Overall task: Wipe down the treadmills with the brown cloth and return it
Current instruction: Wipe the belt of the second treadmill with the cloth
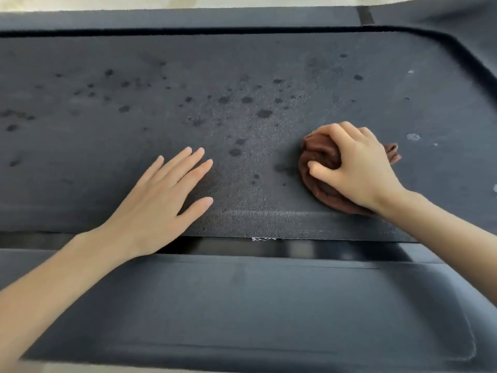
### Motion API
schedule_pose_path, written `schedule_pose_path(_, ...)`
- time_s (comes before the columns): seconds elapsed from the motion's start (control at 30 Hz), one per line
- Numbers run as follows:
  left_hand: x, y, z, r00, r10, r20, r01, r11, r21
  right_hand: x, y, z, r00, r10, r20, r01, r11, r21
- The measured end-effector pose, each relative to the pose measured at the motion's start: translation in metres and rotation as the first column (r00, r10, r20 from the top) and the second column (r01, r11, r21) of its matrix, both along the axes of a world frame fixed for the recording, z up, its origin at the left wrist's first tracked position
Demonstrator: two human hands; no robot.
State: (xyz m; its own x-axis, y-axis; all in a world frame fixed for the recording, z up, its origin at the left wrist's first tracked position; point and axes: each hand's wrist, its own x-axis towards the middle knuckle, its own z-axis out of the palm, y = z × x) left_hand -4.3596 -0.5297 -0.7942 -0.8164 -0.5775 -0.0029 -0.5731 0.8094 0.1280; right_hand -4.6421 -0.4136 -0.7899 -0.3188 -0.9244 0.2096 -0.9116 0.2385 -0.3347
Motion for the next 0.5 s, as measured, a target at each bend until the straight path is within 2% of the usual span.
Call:
schedule_pose_path(0.13,0.033,-0.003,-0.007,0.998,0.042,-0.037,-0.041,0.999,0.018,0.059,0.011,0.0,0.997,0.051,0.057,-0.048,0.998,-0.043)
schedule_pose_path(0.23,0.04,-0.002,-0.014,0.987,0.125,-0.097,-0.109,0.982,0.156,0.093,0.018,0.006,0.995,0.04,0.092,-0.039,0.999,-0.006)
schedule_pose_path(0.33,0.037,-0.003,-0.02,0.988,0.131,-0.076,-0.122,0.986,0.117,0.129,0.028,0.012,0.989,0.044,0.142,-0.045,0.999,0.005)
schedule_pose_path(0.5,0.038,-0.004,-0.022,0.994,0.113,-0.015,-0.111,0.99,0.088,0.174,0.032,0.008,0.999,0.045,-0.004,-0.045,0.999,0.022)
